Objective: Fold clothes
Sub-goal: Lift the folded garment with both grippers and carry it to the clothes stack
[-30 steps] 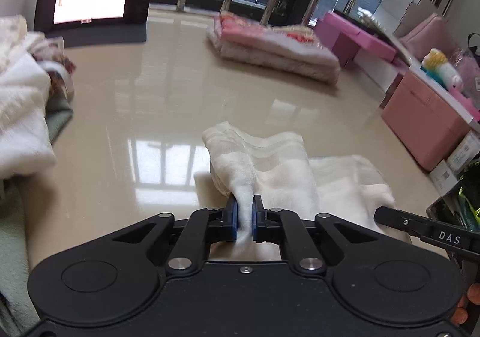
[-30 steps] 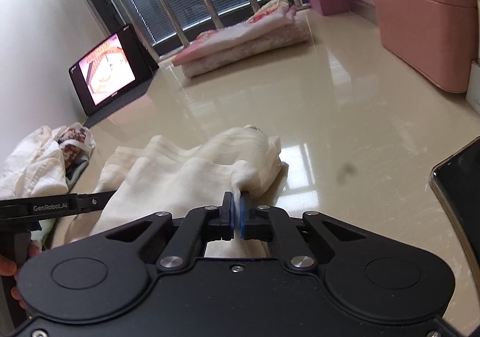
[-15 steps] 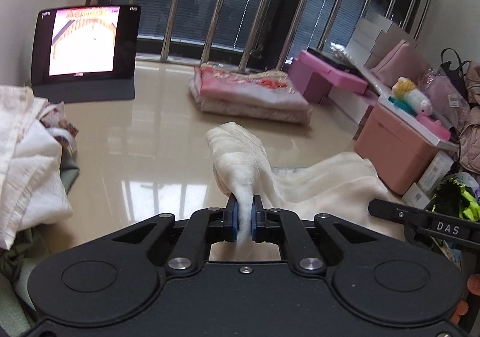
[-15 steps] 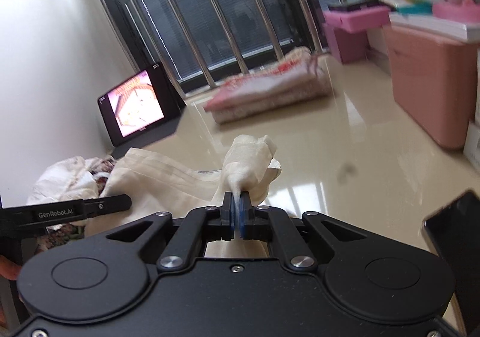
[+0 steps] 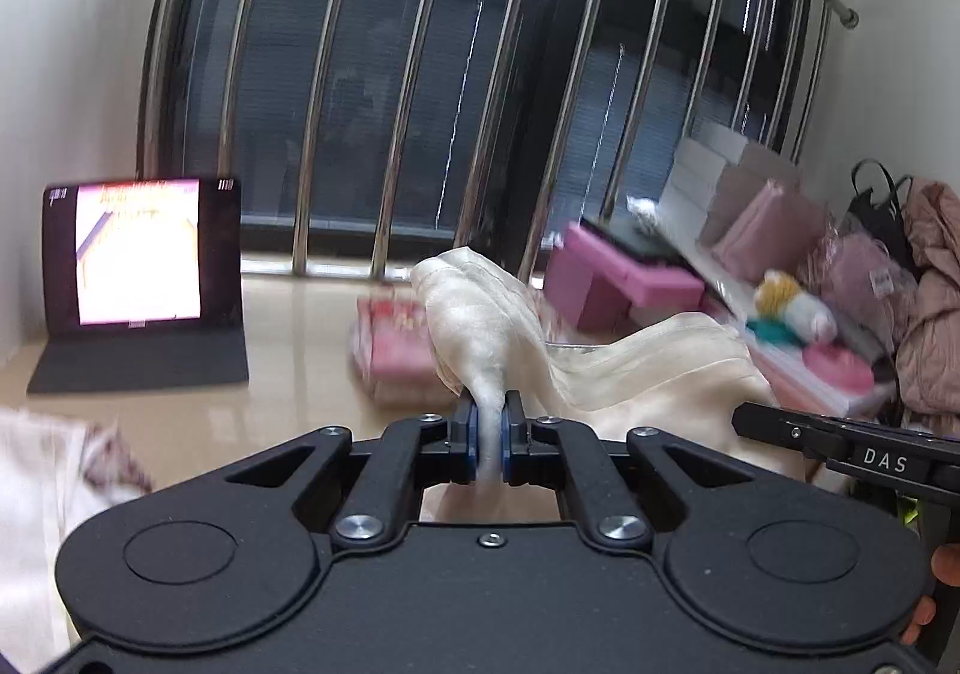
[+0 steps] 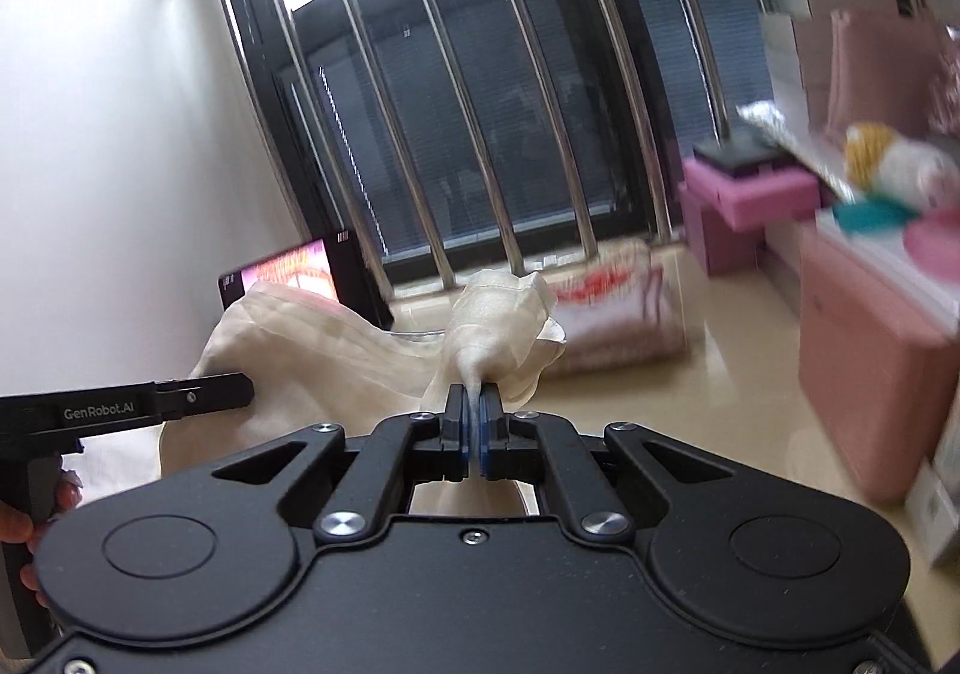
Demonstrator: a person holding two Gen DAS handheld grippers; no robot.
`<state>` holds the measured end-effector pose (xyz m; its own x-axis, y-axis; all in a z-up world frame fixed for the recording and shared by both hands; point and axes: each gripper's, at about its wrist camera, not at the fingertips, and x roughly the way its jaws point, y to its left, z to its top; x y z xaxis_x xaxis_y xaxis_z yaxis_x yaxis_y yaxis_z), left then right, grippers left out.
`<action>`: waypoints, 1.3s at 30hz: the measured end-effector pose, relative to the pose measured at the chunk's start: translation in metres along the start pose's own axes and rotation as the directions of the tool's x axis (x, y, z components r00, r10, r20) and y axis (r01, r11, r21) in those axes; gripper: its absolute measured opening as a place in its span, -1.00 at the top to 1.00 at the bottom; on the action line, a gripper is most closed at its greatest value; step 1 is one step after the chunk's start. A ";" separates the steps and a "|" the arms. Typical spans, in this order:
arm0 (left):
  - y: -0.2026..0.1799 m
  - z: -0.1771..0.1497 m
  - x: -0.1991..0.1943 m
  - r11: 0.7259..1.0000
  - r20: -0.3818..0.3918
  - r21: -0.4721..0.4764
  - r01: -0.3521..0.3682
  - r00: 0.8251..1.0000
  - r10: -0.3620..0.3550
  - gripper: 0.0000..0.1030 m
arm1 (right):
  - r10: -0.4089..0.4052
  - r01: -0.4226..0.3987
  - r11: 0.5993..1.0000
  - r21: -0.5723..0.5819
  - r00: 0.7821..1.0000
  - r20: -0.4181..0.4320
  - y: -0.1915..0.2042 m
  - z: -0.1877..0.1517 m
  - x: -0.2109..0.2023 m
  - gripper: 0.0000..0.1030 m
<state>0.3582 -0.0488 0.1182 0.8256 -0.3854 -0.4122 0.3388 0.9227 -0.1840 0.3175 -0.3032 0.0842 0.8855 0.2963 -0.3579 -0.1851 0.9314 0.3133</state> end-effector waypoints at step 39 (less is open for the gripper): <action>0.124 0.059 0.366 0.986 -0.263 -0.160 -0.053 0.965 0.010 0.86 | -0.122 0.141 0.987 0.082 0.972 -0.202 -0.153 0.075 0.364 0.95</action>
<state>0.7292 -0.0748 -0.0029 0.6810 -0.3661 -0.6341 0.2178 0.9281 -0.3019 0.6997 -0.3540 -0.0281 0.7970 0.2171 -0.5636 -0.0228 0.9433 0.3312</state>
